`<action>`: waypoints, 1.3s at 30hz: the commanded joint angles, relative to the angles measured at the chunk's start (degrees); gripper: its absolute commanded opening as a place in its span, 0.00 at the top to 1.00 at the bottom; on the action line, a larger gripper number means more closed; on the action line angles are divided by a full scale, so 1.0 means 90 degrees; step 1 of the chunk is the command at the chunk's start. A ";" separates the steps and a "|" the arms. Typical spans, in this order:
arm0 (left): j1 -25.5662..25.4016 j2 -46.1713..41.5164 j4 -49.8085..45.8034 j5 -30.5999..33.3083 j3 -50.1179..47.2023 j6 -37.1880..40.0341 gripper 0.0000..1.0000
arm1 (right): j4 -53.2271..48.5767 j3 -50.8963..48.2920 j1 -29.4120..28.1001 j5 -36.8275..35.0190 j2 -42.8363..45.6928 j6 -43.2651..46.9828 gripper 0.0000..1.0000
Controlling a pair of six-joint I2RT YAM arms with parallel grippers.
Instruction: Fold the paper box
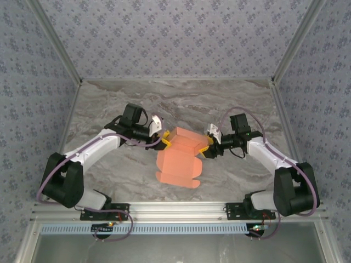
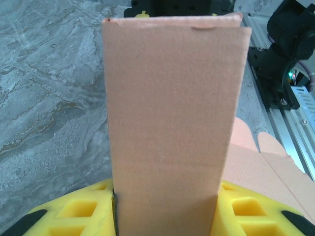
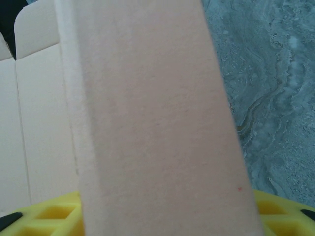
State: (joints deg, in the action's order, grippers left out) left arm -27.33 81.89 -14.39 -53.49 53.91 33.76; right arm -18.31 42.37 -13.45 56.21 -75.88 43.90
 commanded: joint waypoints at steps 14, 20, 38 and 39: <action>0.0545 0.0015 0.2454 0.1409 -0.0633 -0.3856 0.64 | 0.1291 0.0090 0.0111 -0.2285 0.0585 -0.2898 0.00; 0.0529 -0.0313 0.4157 0.3050 -0.1558 -0.5900 0.64 | 0.1308 0.0273 -0.0223 -0.4805 0.1688 -0.6426 0.00; 0.0217 -0.0902 0.5180 0.4226 -0.2253 -0.6952 0.62 | 0.2509 0.0142 -0.2759 -0.5948 0.0878 -1.5864 0.01; 0.0217 -0.0931 0.5189 0.4234 -0.2272 -0.6985 0.62 | 0.2583 0.0197 -0.2804 -0.5975 0.0766 -1.5865 0.03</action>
State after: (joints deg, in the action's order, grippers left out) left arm -24.91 75.42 29.08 -16.53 34.15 -26.76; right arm -2.37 42.02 -37.54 6.04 -67.16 -91.85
